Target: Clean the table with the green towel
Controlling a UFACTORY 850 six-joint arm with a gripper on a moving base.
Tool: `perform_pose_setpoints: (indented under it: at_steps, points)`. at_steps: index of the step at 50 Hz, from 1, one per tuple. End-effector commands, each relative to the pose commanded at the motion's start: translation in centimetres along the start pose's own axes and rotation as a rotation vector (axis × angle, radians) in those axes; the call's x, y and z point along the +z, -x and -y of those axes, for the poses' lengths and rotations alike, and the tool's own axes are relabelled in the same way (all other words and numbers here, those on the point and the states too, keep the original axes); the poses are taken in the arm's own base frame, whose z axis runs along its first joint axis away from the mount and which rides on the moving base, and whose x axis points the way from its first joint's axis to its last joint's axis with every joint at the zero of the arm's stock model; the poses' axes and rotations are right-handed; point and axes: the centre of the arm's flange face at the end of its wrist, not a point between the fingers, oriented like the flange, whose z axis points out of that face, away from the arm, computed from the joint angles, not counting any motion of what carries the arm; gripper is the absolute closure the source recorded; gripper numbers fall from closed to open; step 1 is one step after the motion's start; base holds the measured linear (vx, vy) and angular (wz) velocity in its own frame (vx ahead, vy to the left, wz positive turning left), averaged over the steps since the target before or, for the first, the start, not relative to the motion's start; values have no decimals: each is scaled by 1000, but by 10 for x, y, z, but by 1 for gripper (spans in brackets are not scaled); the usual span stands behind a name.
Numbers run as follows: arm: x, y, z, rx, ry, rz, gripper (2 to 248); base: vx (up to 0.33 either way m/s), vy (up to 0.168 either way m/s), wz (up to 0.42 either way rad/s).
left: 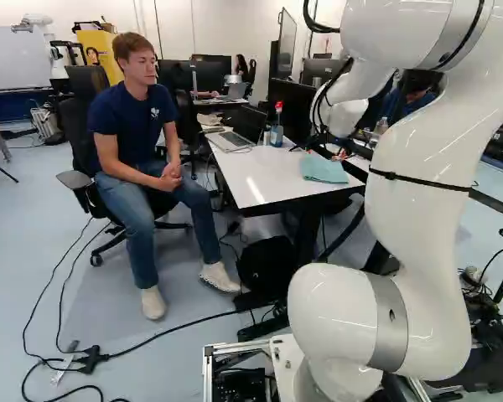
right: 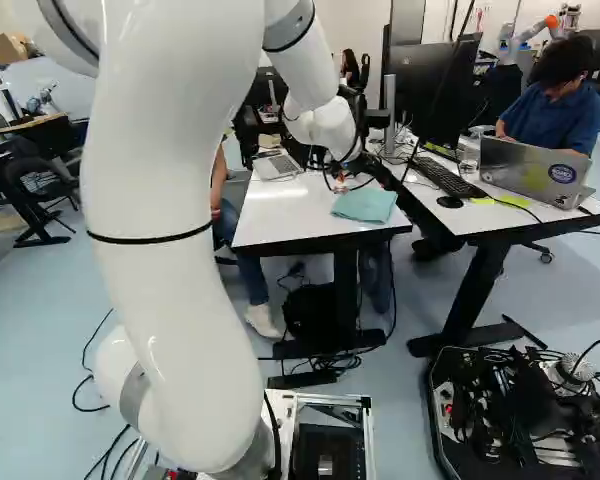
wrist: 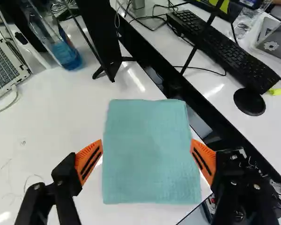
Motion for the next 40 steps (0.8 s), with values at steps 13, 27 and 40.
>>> perform_pose_setpoints:
  at_steps: [13, 27, 40]
  points:
    - [16, 7, 0, 0, 0, 26, 3, 0, 0, 0]
    - [32, 16, 0, 0, 0, 54, 3, 0, 0, 0]
    - [47, 24, 0, 0, 0, 79, 3, 0, 0, 0]
